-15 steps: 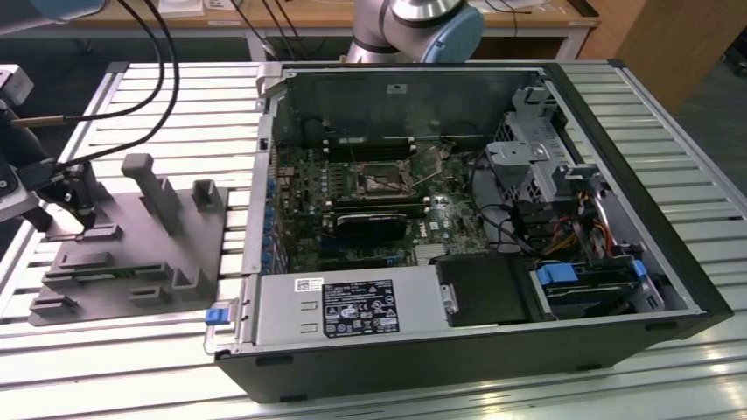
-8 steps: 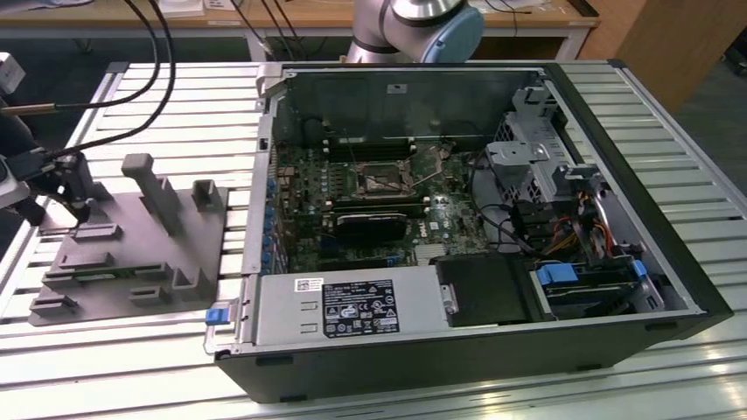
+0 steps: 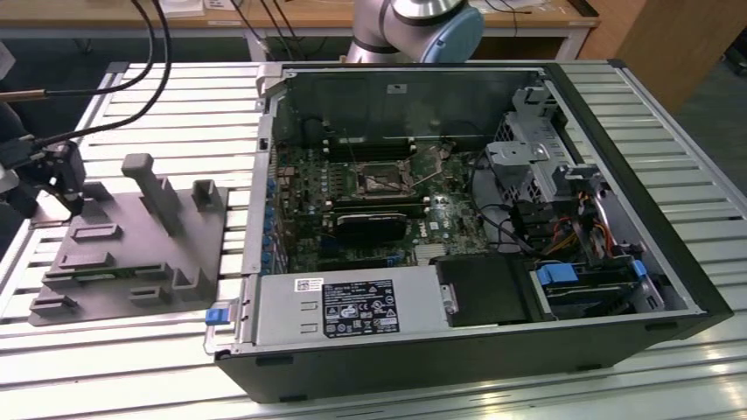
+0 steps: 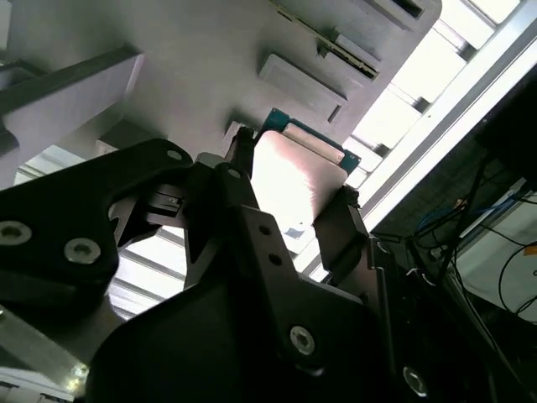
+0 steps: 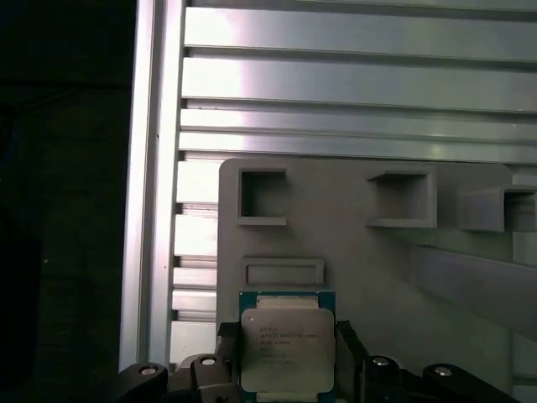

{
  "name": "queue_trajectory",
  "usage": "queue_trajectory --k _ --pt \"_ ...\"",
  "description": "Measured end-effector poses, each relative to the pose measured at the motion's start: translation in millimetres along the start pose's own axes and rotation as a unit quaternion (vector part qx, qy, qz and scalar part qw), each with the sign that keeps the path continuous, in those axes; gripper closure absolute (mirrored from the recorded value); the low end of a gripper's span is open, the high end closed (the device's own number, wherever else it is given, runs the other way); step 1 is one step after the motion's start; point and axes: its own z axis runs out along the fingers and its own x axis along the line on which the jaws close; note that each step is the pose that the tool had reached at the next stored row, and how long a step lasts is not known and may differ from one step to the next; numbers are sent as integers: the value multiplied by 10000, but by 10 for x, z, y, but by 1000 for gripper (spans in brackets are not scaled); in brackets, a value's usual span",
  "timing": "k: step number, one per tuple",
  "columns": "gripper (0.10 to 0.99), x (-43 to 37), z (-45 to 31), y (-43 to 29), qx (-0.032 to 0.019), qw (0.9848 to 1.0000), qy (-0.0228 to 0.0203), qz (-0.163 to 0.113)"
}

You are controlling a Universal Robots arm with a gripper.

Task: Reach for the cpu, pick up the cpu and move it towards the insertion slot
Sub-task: 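Pick up the cpu and move it towards the insertion slot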

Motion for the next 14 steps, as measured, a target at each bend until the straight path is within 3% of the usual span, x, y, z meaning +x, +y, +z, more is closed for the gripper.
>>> queue_trajectory --k 14 --pt "549 -2 -225 9 0 10000 0 0"
